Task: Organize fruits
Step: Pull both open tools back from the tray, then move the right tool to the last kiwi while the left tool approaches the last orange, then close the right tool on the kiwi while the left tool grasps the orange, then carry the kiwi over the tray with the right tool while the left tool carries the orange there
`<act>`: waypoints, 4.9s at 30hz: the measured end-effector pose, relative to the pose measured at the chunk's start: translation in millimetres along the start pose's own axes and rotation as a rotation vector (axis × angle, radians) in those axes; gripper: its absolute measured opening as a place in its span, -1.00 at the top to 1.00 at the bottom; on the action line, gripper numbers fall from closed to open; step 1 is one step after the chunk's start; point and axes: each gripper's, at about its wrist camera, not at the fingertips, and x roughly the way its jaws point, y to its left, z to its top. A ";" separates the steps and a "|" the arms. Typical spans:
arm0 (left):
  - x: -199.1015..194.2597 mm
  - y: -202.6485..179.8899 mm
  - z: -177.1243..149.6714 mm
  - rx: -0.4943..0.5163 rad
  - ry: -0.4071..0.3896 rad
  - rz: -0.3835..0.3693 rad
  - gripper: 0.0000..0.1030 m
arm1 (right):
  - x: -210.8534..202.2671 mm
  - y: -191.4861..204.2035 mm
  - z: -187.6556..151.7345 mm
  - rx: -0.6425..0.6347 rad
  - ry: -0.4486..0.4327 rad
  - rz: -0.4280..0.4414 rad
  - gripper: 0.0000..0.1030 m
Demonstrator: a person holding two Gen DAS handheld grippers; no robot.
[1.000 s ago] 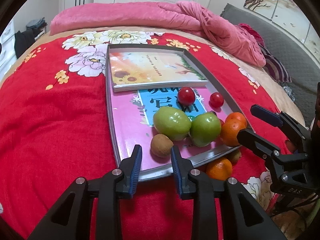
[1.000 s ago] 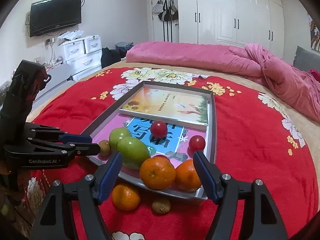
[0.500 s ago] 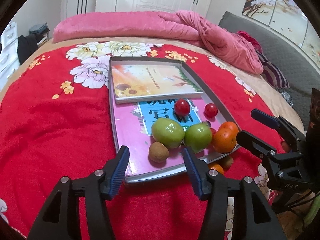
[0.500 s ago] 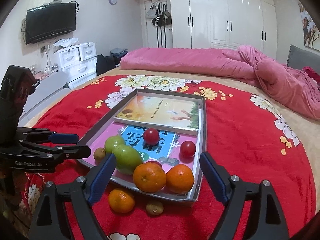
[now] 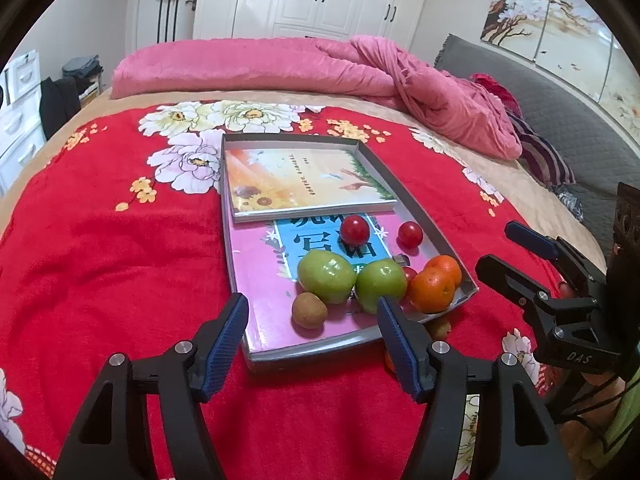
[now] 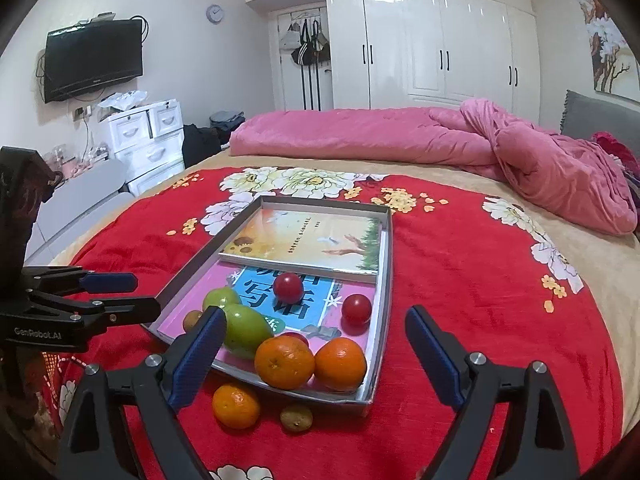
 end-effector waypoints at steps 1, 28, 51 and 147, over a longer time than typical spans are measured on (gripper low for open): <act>-1.1 -0.4 -0.3 -0.001 0.000 -0.001 -0.35 | -1.3 -0.7 -0.2 0.002 -0.002 -0.003 -0.76; -14.5 -23.3 -11.8 0.000 0.038 -0.107 -0.49 | -23.1 -17.4 -7.2 0.063 0.067 -0.019 -0.80; -3.1 -44.3 -28.2 0.058 0.116 -0.149 -0.49 | -5.5 -8.9 -33.4 0.055 0.263 0.020 -0.80; 32.3 15.6 -7.4 -0.024 0.106 -0.005 0.22 | 47.3 89.4 -10.5 -0.263 0.178 0.239 0.55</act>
